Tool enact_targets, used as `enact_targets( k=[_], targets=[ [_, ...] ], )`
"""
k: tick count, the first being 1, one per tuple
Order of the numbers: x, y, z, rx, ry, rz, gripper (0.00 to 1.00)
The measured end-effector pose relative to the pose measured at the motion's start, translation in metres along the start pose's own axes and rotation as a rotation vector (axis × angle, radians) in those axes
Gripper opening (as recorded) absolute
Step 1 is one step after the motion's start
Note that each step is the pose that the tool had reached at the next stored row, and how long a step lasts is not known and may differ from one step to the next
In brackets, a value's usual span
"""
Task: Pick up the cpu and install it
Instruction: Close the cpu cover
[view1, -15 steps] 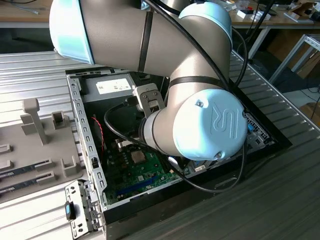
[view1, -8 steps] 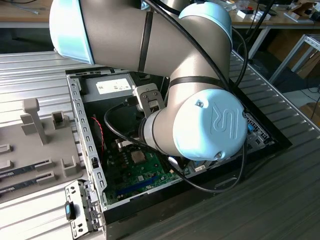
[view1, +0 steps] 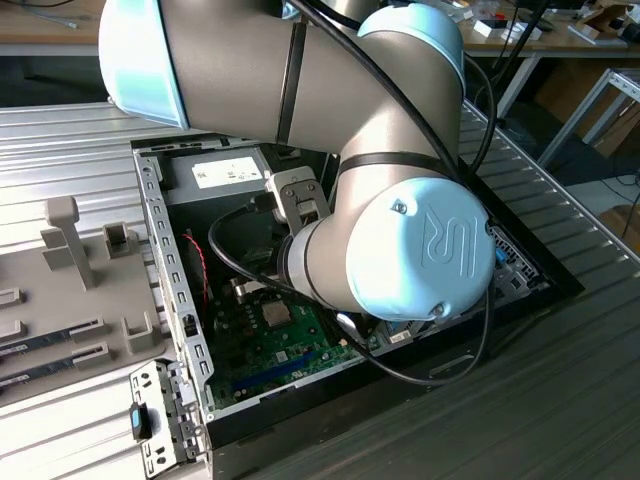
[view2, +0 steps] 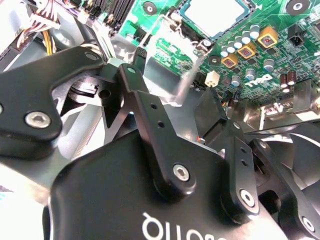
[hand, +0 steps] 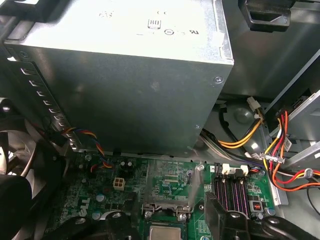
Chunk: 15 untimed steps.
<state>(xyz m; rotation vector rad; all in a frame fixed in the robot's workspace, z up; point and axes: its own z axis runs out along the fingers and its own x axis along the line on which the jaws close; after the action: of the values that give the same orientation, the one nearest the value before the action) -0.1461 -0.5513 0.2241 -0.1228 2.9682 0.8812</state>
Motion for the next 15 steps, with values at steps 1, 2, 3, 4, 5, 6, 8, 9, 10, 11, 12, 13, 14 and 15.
enact_targets(
  k=[1, 2, 3, 4, 5, 6, 8, 9, 10, 11, 12, 13, 14, 15],
  targets=[
    [0.0000, 0.0000, 0.0000, 0.0000, 0.0000, 0.000, 0.64],
    [0.0000, 0.0000, 0.0000, -0.0001, -0.0001, 0.000, 0.64],
    [0.0000, 0.0000, 0.0000, -0.0001, 0.0000, 0.000, 0.64],
    [0.0000, 0.0000, 0.0000, -0.0001, 0.0000, 0.000, 0.64],
    [0.0000, 0.0000, 0.0000, -0.0002, -0.0001, 0.000, 0.64],
    [0.0000, 0.0000, 0.0000, -0.0001, -0.0001, 0.000, 0.64],
    [0.0000, -0.0001, 0.0000, 0.0008, -0.0001, 0.000, 0.64],
    [-0.0005, 0.0014, 0.0009, 0.0138, 0.0012, 0.000, 0.64],
    [-0.0013, 0.0041, 0.0028, 0.0246, 0.0021, 0.000, 0.64],
    [-0.0021, 0.0072, 0.0048, 0.0345, 0.0031, -0.001, 0.64],
    [-0.0038, 0.0133, 0.0089, 0.0513, 0.0046, -0.001, 0.64],
    [-0.0051, 0.0175, 0.0119, 0.0759, 0.0068, -0.001, 0.64],
    [-0.0060, 0.0196, 0.0135, 0.0979, 0.0087, -0.002, 0.64],
    [-0.0066, 0.0208, 0.0144, 0.1149, 0.0101, -0.002, 0.64]
  ],
)
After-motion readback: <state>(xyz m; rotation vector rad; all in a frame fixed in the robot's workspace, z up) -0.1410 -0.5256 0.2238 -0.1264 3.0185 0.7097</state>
